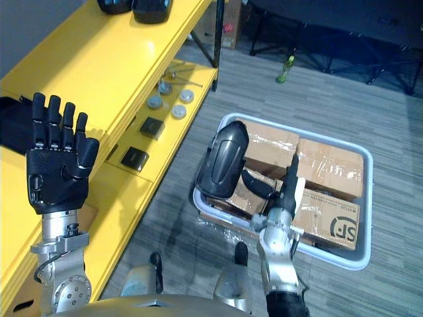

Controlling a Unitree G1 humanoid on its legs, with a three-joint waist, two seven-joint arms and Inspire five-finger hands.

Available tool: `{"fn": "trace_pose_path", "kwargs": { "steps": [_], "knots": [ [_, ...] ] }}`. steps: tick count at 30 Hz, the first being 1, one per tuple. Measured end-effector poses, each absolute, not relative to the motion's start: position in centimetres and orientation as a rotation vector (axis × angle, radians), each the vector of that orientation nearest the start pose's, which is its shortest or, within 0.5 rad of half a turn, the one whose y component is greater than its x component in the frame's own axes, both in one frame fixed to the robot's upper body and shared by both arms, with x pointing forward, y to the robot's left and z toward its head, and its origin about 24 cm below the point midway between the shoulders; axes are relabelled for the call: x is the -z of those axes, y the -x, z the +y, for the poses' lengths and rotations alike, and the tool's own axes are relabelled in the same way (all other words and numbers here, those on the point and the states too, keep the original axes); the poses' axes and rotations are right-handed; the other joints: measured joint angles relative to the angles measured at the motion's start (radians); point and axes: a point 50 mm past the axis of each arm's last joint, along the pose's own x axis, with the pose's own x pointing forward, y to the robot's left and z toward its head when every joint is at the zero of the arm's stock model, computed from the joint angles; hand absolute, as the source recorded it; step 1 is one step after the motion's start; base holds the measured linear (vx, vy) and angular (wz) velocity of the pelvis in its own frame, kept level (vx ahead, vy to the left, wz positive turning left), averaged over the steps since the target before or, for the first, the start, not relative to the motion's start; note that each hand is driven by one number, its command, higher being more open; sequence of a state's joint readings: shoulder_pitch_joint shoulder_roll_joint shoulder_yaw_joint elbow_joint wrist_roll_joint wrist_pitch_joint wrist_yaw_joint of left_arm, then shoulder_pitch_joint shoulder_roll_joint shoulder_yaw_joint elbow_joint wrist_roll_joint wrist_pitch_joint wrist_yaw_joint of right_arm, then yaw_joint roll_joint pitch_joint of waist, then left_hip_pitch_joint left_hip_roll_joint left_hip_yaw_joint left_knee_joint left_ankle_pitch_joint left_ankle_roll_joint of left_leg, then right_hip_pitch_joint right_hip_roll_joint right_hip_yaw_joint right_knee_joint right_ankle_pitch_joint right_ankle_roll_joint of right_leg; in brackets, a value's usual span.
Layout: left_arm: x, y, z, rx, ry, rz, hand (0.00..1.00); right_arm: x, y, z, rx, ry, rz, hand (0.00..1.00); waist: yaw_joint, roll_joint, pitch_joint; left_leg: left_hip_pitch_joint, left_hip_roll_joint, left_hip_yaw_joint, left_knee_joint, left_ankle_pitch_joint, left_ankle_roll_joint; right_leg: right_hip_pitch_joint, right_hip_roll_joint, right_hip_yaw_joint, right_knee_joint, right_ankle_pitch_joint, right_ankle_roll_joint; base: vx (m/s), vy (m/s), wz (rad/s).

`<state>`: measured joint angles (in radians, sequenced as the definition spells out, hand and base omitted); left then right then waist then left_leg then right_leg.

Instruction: Walk over and take three plastic housings, then place them on the shelf

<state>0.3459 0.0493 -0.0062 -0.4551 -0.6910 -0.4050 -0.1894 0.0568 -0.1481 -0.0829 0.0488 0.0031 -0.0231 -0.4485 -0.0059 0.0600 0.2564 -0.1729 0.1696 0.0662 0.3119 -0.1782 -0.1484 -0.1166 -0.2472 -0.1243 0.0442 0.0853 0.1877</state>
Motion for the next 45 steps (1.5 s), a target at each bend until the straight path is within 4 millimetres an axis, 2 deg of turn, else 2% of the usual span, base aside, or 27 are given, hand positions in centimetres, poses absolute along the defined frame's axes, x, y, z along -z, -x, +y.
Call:
{"fn": "trace_pose_path", "kwargs": {
  "steps": [7,10,11,13,15,19,21,23,26,31,33,36,39,41,44,45],
  "knots": [
    [-11.6,-17.4,18.5,0.098,0.487,-0.594,1.0,-3.9,-26.7,-24.6,0.569,0.284,0.069,1.0,0.019,-0.003,0.068,-0.018,-0.003,-0.018,-0.004,0.02,-0.004,-0.006,-0.001,-0.017,0.0,0.009,-0.003,-0.03,-0.002,0.07],
    [-12.0,-17.9,18.3,0.119,0.493,-0.61,1.0,-3.7,-28.4,-25.8,0.52,0.33,0.169,1.0,0.03,0.002,0.079,-0.032,-0.008,-0.038,-0.026,0.046,-0.009,-0.016,-0.004,-0.04,0.001,0.011,-0.005,0.0,-0.017,0.2],
    [-12.2,-18.0,18.3,0.129,0.497,-0.619,1.0,-3.6,-29.0,-26.0,0.489,0.341,0.208,0.0,0.031,0.007,0.086,-0.03,-0.01,-0.047,-0.042,0.058,-0.01,-0.015,-0.005,-0.051,0.002,0.012,-0.005,0.01,-0.031,0.28],
    [-12.3,-18.2,18.2,0.136,0.497,-0.626,1.0,-3.9,-29.6,-26.2,0.447,0.367,0.235,0.0,0.032,0.016,0.104,-0.027,-0.014,-0.061,-0.058,0.072,-0.011,-0.009,-0.008,-0.067,0.004,0.012,-0.005,-0.01,-0.018,0.24],
    [-12.3,-18.2,18.2,0.135,0.495,-0.624,1.0,-4.5,-29.9,-26.9,0.448,0.393,0.238,0.0,0.028,0.013,0.113,-0.021,-0.02,-0.067,-0.071,0.082,-0.011,-0.004,-0.015,-0.076,0.005,0.012,-0.005,-0.02,0.006,0.13],
    [-12.4,-18.2,18.5,0.153,0.467,-0.616,1.0,-4.9,-30.1,-30.0,0.456,0.514,0.318,0.0,0.03,0.002,0.121,-0.008,-0.026,-0.082,-0.097,0.104,-0.01,0.012,-0.021,-0.104,0.008,0.011,-0.006,-0.05,0.0,0.14],
    [-12.3,-18.2,18.6,0.147,0.462,-0.602,1.0,-5.1,-30.2,-31.4,0.468,0.576,0.375,0.0,0.034,0.011,0.137,0.018,-0.026,-0.088,-0.127,0.123,-0.011,0.029,-0.022,-0.121,0.013,0.007,-0.013,-0.08,-0.022,0.15],
    [-12.2,-18.2,18.6,0.146,0.461,-0.591,1.0,-5.2,-30.2,-31.9,0.482,0.606,0.394,0.0,0.038,0.021,0.152,0.029,-0.024,-0.09,-0.141,0.134,-0.014,0.03,-0.022,-0.124,0.026,0.0,-0.021,-0.06,-0.017,0.05],
    [-12.1,-18.2,18.5,0.158,0.46,-0.584,1.0,-4.8,-30.1,-31.8,0.487,0.621,0.424,0.0,0.045,0.031,0.16,0.038,-0.022,-0.089,-0.162,0.15,-0.015,0.028,-0.02,-0.126,0.026,0.0,-0.022,-0.03,-0.01,0.0],
    [-12.3,-18.1,18.3,0.176,0.442,-0.588,1.0,-4.2,-29.9,-31.3,0.53,0.63,0.437,0.0,0.047,0.033,0.16,0.071,-0.019,-0.084,-0.197,0.169,-0.019,0.042,-0.019,-0.126,0.026,0.001,-0.02,0.01,-0.002,0.0],
    [-12.5,-17.8,18.3,0.18,0.442,-0.593,1.0,-2.9,-28.8,-31.5,0.579,0.599,0.485,0.0,0.06,0.033,0.159,0.096,-0.019,-0.08,-0.215,0.171,-0.02,0.06,-0.018,-0.128,0.023,0.001,-0.02,0.04,-0.006,-0.01],
    [-12.2,-17.7,18.2,0.168,0.424,-0.541,1.0,-2.6,-28.0,-31.1,0.605,0.6,0.465,0.0,0.059,0.032,0.158,0.124,-0.018,-0.07,-0.232,0.171,-0.02,0.077,-0.018,-0.13,0.016,0.001,-0.02,0.03,-0.001,-0.09],
    [-10.5,-18.1,17.5,0.16,0.403,-0.355,1.0,-3.5,-27.2,-30.4,0.632,0.627,0.356,0.0,0.054,0.03,0.148,0.159,-0.013,-0.052,-0.256,0.172,-0.021,0.099,-0.013,-0.123,-0.003,0.003,-0.016,0.03,-0.006,-0.14],
    [-7.0,-18.3,16.8,0.134,0.454,-0.118,1.0,-4.6,-26.4,-30.0,0.642,0.686,0.246,0.0,0.049,0.027,0.081,0.168,-0.007,-0.035,-0.276,0.172,-0.023,0.104,-0.004,-0.117,-0.033,0.01,-0.006,0.07,-0.006,-0.16],
    [-3.6,-17.9,15.8,0.148,0.482,0.103,1.0,-6.2,-26.1,-29.6,0.668,0.748,0.096,0.0,0.041,0.004,0.036,0.204,0.01,-0.019,-0.29,0.167,-0.03,0.125,0.012,-0.119,-0.036,0.01,-0.006,0.08,-0.015,-0.14],
    [-3.2,-17.9,15.6,0.156,0.488,0.136,1.0,-6.4,-26.2,-29.5,0.673,0.761,0.068,0.0,0.04,-0.003,0.028,0.21,0.012,-0.017,-0.292,0.167,-0.031,0.127,0.013,-0.119,-0.036,0.01,-0.006,0.02,-0.013,-0.11]
  ]
}}
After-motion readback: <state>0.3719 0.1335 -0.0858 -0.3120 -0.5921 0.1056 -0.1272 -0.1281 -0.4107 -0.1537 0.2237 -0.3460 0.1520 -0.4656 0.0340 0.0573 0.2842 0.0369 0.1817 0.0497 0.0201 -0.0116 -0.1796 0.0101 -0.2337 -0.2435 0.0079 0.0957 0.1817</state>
